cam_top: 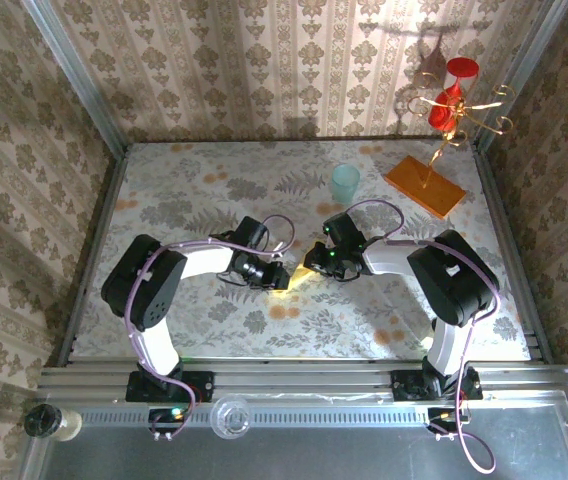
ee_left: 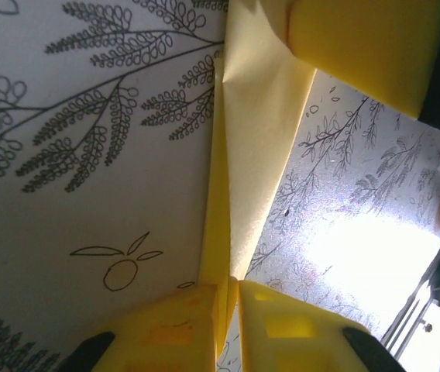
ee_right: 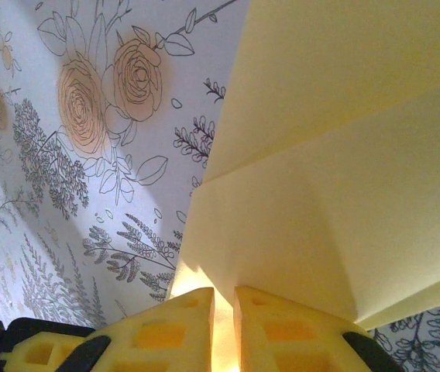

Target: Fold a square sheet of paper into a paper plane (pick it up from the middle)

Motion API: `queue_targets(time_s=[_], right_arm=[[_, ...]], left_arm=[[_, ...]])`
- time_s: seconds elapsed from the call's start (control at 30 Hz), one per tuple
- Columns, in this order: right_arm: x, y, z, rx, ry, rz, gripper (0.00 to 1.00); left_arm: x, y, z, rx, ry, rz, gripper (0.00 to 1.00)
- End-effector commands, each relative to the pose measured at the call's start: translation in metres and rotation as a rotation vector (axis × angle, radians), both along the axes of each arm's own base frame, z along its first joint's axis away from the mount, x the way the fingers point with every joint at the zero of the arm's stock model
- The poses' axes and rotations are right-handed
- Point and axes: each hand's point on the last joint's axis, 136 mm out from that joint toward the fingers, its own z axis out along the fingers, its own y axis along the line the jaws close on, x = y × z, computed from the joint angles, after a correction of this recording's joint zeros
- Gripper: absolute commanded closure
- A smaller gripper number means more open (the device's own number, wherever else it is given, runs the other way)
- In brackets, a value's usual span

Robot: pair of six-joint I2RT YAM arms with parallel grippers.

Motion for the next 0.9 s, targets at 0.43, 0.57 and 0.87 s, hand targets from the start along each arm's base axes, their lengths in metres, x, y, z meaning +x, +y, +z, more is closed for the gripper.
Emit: queue_targets(time_s=[0.43, 0.57, 0.87], right_arm=[[-0.006, -0.013, -0.021, -0.071, 0.082, -0.015, 0.83], [-0.006, -0.013, -0.021, -0.072, 0.085, -0.016, 0.83], [-0.008, -0.015, -0.024, -0.075, 0.102, -0.029, 0.83]], left_arm=[[-0.014, 0.019, -0.003, 0.094, 0.006, -0.028, 0.82], [-0.001, 0.020, 0.020, 0.093, -0.077, 0.007, 0.76], [0.016, 0.003, 0.050, 0.044, -0.176, 0.063, 0.69]])
